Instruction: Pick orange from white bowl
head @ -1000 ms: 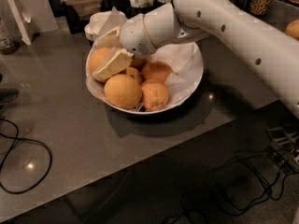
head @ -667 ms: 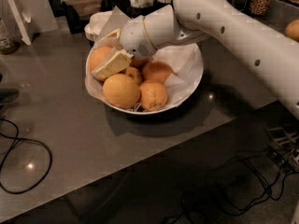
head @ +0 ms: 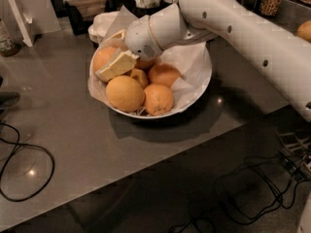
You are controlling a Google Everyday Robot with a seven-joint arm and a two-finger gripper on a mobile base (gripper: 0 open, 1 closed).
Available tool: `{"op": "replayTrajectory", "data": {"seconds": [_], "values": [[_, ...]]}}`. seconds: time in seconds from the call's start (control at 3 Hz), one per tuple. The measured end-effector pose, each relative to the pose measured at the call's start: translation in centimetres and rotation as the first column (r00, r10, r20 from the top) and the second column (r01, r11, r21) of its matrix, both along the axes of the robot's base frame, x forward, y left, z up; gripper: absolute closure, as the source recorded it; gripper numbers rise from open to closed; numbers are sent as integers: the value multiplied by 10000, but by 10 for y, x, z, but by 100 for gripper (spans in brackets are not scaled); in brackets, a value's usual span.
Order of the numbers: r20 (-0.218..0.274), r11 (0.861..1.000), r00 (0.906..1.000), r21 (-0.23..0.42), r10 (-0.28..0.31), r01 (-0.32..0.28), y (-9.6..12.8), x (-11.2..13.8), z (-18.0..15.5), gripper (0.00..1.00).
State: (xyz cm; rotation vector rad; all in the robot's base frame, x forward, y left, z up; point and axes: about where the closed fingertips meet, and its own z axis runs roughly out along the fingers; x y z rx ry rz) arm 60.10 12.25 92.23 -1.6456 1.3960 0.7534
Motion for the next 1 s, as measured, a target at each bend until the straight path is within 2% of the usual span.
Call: {"op": "replayTrajectory", "data": {"seconds": [0.33,0.67,1.0], "values": [[-3,10000,10000,-4,-1,1,0,0,3,27],[-117,9998,9999,-196,-33,30,-2,4,-2,43],[-319,9993,9995,-380,-2,-10,-1,5,-10,48]]}}
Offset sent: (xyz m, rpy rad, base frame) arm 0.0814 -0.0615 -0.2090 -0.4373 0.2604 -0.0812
